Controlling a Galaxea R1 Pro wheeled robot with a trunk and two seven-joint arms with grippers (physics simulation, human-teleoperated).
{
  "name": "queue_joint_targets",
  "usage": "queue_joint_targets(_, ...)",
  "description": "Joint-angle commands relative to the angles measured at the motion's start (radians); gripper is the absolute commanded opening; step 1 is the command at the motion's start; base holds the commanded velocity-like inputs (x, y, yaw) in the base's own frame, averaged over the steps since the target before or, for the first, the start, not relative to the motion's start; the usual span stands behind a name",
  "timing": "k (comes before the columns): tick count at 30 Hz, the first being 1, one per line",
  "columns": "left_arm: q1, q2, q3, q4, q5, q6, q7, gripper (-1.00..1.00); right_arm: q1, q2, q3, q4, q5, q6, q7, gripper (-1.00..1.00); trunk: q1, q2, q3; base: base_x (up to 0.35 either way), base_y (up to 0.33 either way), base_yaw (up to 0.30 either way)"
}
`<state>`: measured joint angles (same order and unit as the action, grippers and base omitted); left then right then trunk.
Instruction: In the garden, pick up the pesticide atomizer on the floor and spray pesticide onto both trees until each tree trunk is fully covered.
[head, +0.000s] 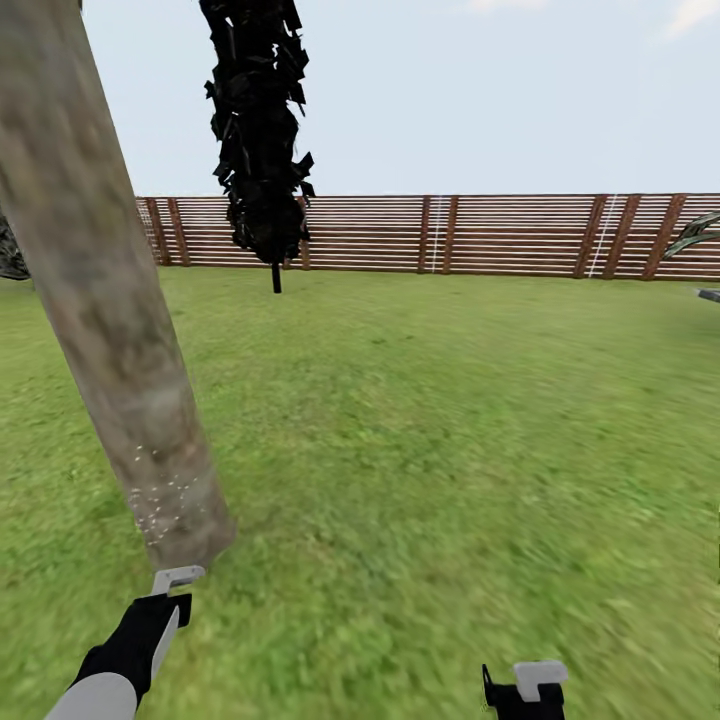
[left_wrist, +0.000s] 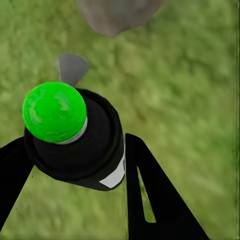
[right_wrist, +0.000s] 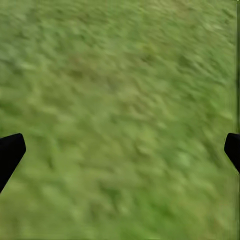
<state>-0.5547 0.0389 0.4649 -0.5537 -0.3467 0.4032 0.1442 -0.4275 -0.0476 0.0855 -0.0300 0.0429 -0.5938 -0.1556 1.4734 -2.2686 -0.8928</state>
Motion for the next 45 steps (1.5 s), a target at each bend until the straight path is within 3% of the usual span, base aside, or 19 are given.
queue_joint_targets(1, -0.001, -0.001, 0.002, -0.002, -0.004, 0.005, 0.000, -1.00, -0.001, 0.000, 0.008, 0.000, 0.005, 0.000, -0.010, 1.00, 0.000, 0.000, -0.001, 0.143, -0.262, 0.002)
queue_joint_targets(12, -0.001, -0.002, 0.003, -0.001, -0.003, 0.005, 0.000, -1.00, -0.001, 0.000, 0.008, 0.000, 0.005, 0.000, -0.010, 1.00, 0.000, 0.000, -0.001, 0.149, -0.262, 0.018)
queue_joint_targets(24, -0.001, 0.001, 0.009, -0.008, -0.003, 0.005, 0.001, -1.00, -0.001, 0.000, 0.008, 0.001, 0.005, 0.000, -0.010, 1.00, 0.000, 0.000, -0.001, 0.150, -0.262, 0.262)
queue_joint_targets(29, -0.001, 0.015, 0.020, -0.012, 0.010, 0.005, 0.002, -1.00, -0.001, 0.000, 0.008, 0.001, 0.005, 0.000, -0.010, 1.00, 0.000, 0.000, -0.001, 0.135, -0.262, 0.278)
queue_joint_targets(38, -0.001, 0.007, 0.027, -0.013, 0.017, 0.004, 0.000, -1.00, -0.001, 0.000, 0.008, 0.000, 0.005, -0.001, -0.010, 1.00, 0.000, 0.000, -0.001, 0.123, -0.262, 0.273)
queue_joint_targets(45, -0.001, 0.004, 0.028, -0.014, 0.017, 0.003, 0.001, -1.00, -0.001, -0.001, 0.008, 0.001, 0.005, -0.001, -0.010, 1.00, 0.000, 0.000, -0.001, 0.154, -0.258, 0.037)
